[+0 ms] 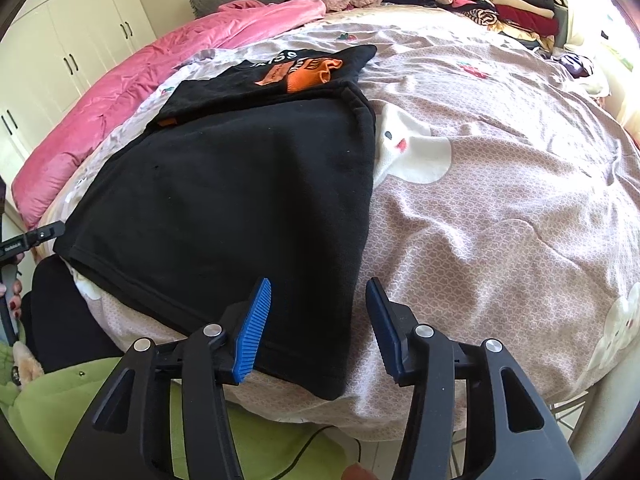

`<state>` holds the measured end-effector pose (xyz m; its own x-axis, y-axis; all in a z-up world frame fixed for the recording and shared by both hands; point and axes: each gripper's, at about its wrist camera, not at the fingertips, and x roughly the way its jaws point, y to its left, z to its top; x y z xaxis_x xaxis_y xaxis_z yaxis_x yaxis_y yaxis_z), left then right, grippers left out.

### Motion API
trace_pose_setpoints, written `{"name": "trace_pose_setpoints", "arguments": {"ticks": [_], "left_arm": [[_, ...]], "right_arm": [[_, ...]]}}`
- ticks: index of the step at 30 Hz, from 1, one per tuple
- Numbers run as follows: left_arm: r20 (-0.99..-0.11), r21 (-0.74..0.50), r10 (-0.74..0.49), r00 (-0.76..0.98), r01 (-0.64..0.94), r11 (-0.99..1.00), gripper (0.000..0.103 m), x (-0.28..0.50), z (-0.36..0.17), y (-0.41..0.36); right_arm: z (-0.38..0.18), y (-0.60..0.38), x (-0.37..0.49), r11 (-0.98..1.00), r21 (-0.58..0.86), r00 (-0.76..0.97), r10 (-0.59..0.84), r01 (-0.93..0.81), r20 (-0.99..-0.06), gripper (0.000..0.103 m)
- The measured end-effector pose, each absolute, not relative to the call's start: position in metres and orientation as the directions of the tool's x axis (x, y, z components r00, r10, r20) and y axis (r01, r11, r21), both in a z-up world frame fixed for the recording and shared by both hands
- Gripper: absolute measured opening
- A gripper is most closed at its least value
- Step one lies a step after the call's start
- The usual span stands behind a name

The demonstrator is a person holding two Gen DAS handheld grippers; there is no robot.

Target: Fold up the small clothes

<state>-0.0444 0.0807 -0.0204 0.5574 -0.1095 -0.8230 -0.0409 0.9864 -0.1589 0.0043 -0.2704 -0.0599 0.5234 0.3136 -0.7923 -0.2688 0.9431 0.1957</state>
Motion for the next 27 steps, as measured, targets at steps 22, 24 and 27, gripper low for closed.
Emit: {"name": "trace_pose_setpoints", "arguments": {"ticks": [22, 24, 27], "left_arm": [[-0.834, -0.221, -0.161, 0.528, -0.051, 0.974, 0.039, -0.010, -0.047, 0.076], [-0.832, -0.230, -0.165, 0.530, -0.058, 0.971, 0.024, -0.009, -0.047, 0.078], [-0.800, -0.264, -0.200, 0.566, -0.032, 0.964, 0.007, -0.014, -0.034, 0.080]], "right_arm": [[-0.079, -0.265, 0.015, 0.938, 0.214, 0.490, 0.327, -0.272, -0.808, 0.048], [-0.078, -0.263, 0.014, 0.936, 0.210, 0.490, 0.329, -0.283, -0.807, 0.026], [-0.069, -0.261, 0.013, 0.933, 0.208, 0.501, 0.336, -0.294, -0.798, 0.008]]}}
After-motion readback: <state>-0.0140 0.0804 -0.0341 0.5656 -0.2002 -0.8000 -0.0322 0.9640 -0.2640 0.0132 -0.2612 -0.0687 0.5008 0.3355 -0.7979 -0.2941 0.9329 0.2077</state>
